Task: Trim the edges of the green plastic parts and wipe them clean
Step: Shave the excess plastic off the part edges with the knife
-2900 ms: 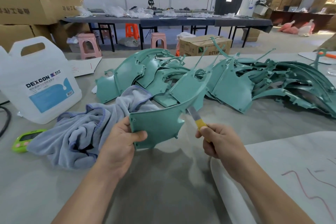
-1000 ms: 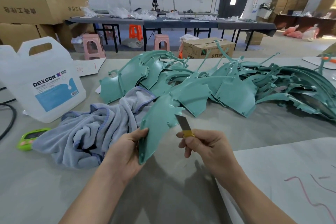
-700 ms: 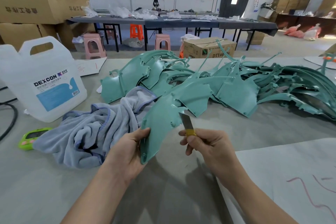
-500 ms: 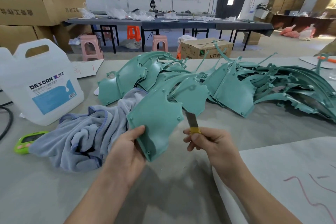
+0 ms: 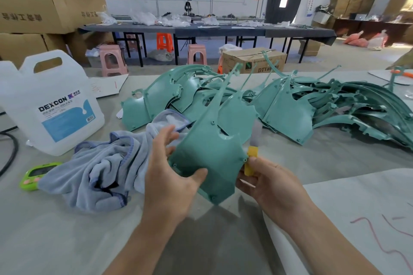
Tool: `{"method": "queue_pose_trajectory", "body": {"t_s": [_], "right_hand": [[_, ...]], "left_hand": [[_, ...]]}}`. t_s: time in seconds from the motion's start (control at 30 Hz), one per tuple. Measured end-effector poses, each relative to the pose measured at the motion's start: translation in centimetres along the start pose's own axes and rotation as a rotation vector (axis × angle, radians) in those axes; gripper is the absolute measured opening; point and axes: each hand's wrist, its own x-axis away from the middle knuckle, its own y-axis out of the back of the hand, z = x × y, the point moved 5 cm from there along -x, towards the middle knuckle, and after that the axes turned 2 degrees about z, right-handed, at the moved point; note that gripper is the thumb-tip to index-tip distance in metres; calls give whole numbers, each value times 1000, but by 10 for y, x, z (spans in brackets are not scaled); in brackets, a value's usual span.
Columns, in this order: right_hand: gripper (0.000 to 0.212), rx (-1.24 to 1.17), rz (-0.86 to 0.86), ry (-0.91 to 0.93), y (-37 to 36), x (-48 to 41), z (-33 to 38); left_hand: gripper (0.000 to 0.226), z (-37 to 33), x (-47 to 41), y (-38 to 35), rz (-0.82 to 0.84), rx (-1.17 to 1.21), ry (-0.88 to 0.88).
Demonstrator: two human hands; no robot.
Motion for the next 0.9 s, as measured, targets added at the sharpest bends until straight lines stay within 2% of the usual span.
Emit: {"method": "queue_pose_trajectory", "body": {"t_s": [0.07,0.13,0.23,0.33,0.43,0.5,0.63,0.73,0.77,0.9], "right_hand": [[25,46,-17,3,1,0,-1],[26,94,-35,17,0,1,0],[21,149,-44,79,-3,2,3],[26,224,-115,203,0,4,10],[30,309,-177,244,7,7,16],[34,364,-167,233,6,8,13],[34,409,-41,232,-11,11,4],[36,458,14,236,-18,11,1],[36,482,12,216,-17,10,-1],[35,639,-110,96,-3,6,-7]], "left_hand": [[88,-3,0,2,10,-58,-13],[70,2,1,-3,127,-28,77],[46,12,3,-15,244,249,259],[40,16,-2,-11,135,402,282],[33,16,-5,-4,47,250,189],[31,19,-6,-4,35,195,169],[36,27,-8,-7,36,209,190],[51,26,-8,-7,38,224,177],[53,26,-8,-7,35,226,175],[36,31,-8,-8,22,246,196]]}}
